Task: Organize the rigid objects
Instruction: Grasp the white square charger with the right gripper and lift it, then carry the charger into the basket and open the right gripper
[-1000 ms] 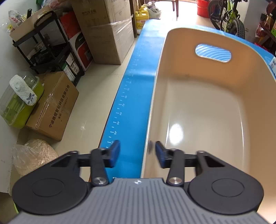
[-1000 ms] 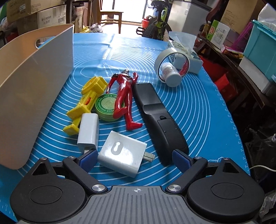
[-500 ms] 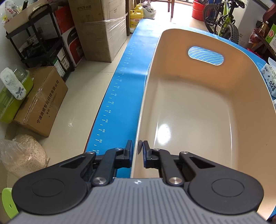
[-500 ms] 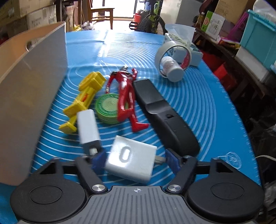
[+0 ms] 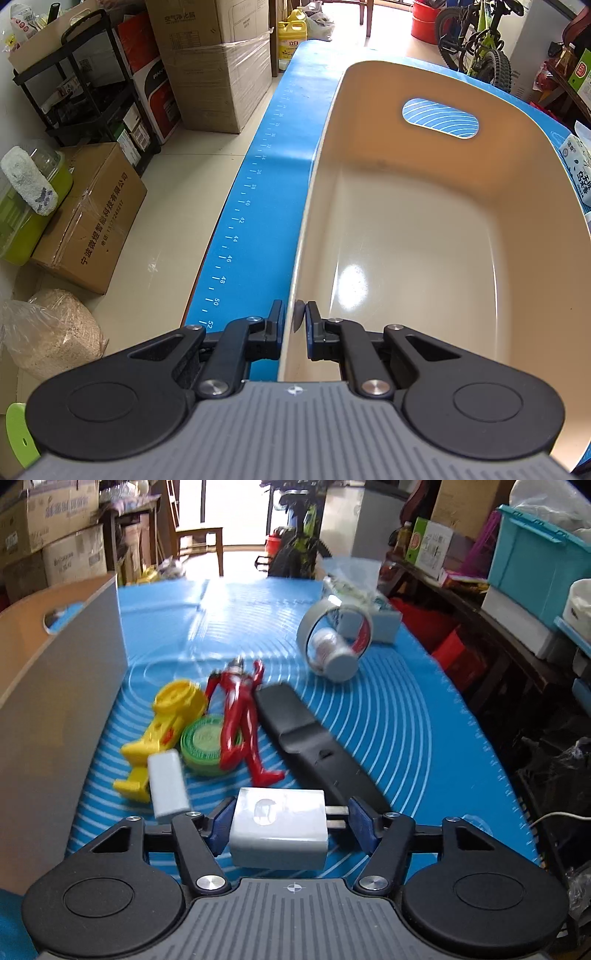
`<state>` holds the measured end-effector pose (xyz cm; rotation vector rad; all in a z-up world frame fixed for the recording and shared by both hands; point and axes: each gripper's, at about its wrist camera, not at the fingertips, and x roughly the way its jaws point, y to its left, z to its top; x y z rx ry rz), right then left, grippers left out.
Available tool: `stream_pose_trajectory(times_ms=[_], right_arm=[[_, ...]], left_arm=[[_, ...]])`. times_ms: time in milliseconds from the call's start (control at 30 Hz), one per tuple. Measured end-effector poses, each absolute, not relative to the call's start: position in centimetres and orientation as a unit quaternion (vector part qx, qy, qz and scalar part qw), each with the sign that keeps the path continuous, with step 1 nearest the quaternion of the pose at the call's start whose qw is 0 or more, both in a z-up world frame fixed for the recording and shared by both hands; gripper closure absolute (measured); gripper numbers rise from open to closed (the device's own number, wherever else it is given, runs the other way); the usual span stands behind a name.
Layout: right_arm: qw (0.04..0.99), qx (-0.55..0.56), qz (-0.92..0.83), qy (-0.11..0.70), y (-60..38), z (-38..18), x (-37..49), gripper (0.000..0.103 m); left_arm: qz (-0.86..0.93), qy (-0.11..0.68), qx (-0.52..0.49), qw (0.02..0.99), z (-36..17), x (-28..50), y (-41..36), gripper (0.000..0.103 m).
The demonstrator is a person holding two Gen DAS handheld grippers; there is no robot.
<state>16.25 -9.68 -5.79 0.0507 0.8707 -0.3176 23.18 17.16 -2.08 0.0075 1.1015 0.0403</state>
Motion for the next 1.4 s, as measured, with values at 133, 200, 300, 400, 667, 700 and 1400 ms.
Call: stream_pose_trajectory(times_ms=[133, 200, 300, 400, 667, 700, 1400], right_arm=[[0.903, 0.018, -0.15, 0.402, -9.7, -4.6, 16.3, 0.035], [0.906, 0.016, -0.151, 0.395, -9.7, -4.3, 16.2, 0.036], [0.91, 0.014, -0.148, 0.387, -9.5, -3.9, 16.1, 0.036], [0.917, 0.012, -0.143, 0.373, -9.2, -3.1, 16.1, 0.036], [0.941, -0.012, -0.1, 0.322, -6.8, 1.1, 16.6, 0.036], [0.944, -0.014, -0.092, 0.316, -6.4, 1.7, 16.8, 0.036], [0.931, -0.065, 0.087, 0.348, 7.2, 0.9, 24.3, 0.036]], left_arm=[[0.019, 0.524, 0.001, 0.852, -2.1, 23.2, 17.2, 0.091], [0.019, 0.523, 0.002, 0.852, -2.1, 23.2, 17.2, 0.091], [0.019, 0.524, 0.001, 0.852, -2.1, 23.2, 17.2, 0.091], [0.018, 0.524, 0.0, 0.852, -2.2, 23.2, 17.2, 0.091], [0.018, 0.524, -0.001, 0.852, -2.2, 23.2, 17.2, 0.091], [0.018, 0.524, -0.001, 0.851, -2.2, 23.2, 17.2, 0.091], [0.01, 0.526, -0.012, 0.85, -2.3, 23.1, 17.7, 0.091]])
